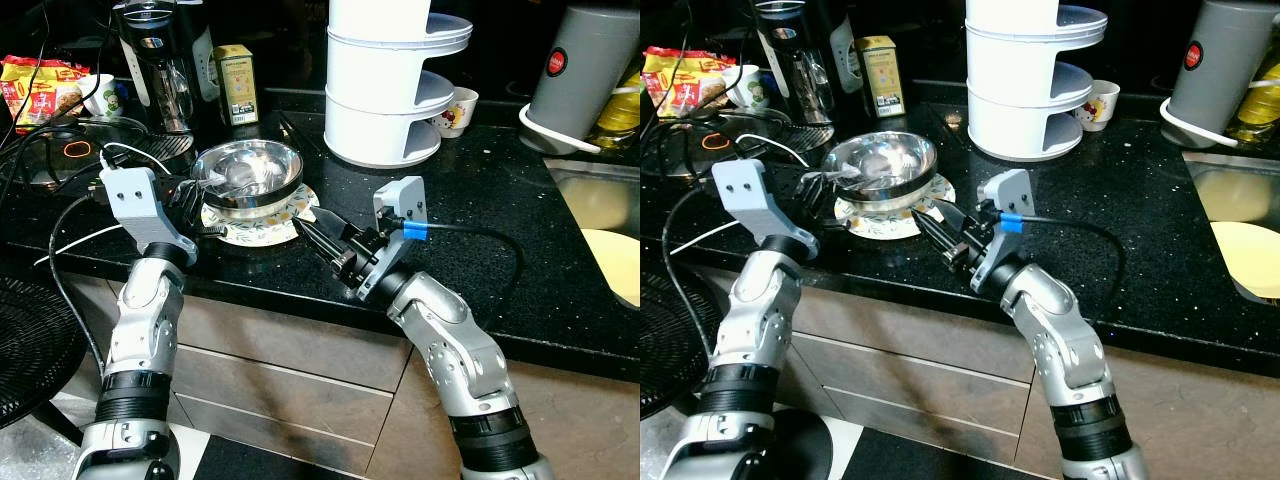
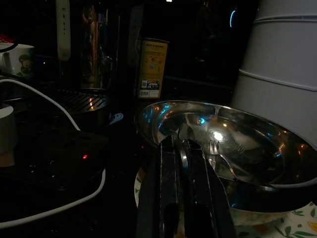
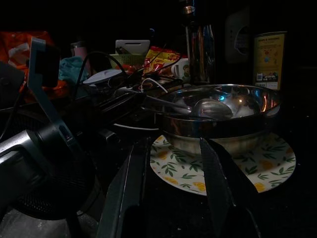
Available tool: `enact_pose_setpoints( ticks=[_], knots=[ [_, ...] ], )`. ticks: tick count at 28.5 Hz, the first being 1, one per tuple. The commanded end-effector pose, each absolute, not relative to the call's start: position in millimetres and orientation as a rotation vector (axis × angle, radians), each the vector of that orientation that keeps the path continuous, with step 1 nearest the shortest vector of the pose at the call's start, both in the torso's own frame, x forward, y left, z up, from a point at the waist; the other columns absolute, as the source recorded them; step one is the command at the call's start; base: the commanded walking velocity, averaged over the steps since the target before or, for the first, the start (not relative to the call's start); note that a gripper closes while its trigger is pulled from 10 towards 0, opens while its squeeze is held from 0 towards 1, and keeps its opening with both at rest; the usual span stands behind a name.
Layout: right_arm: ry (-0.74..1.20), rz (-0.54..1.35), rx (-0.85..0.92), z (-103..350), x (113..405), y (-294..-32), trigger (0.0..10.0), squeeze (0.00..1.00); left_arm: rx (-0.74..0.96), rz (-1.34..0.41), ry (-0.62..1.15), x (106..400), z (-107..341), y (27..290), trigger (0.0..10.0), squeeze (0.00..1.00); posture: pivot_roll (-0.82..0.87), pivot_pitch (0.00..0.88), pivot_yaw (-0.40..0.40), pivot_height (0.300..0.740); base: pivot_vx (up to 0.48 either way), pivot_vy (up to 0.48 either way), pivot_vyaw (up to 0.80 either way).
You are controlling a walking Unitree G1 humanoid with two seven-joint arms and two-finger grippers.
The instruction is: Kitchen organization
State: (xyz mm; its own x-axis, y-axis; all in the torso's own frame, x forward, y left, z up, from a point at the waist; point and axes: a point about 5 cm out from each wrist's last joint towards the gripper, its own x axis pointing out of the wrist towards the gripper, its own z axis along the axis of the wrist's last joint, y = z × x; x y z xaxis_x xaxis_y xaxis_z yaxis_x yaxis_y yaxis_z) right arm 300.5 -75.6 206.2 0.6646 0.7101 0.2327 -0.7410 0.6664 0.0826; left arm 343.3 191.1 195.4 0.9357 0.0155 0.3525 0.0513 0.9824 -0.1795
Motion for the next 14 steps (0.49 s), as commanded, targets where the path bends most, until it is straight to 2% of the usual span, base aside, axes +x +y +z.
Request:
enact_pose_setpoints(
  ticks=[1,14],
  knots=[
    [-0.191,0.829,0.186,208,300,-75,10.0,0.00,-0.197,-0.029,-0.385,342,201,187,0.0,0.00,0.02,0.000,0.007,0.740,0.000,0.000,0.00],
    [-0.190,0.829,0.190,207,300,-74,10.0,0.00,-0.183,-0.070,-0.470,341,226,183,0.0,0.00,0.03,0.000,0.007,0.740,0.000,0.000,0.00]
  ],
)
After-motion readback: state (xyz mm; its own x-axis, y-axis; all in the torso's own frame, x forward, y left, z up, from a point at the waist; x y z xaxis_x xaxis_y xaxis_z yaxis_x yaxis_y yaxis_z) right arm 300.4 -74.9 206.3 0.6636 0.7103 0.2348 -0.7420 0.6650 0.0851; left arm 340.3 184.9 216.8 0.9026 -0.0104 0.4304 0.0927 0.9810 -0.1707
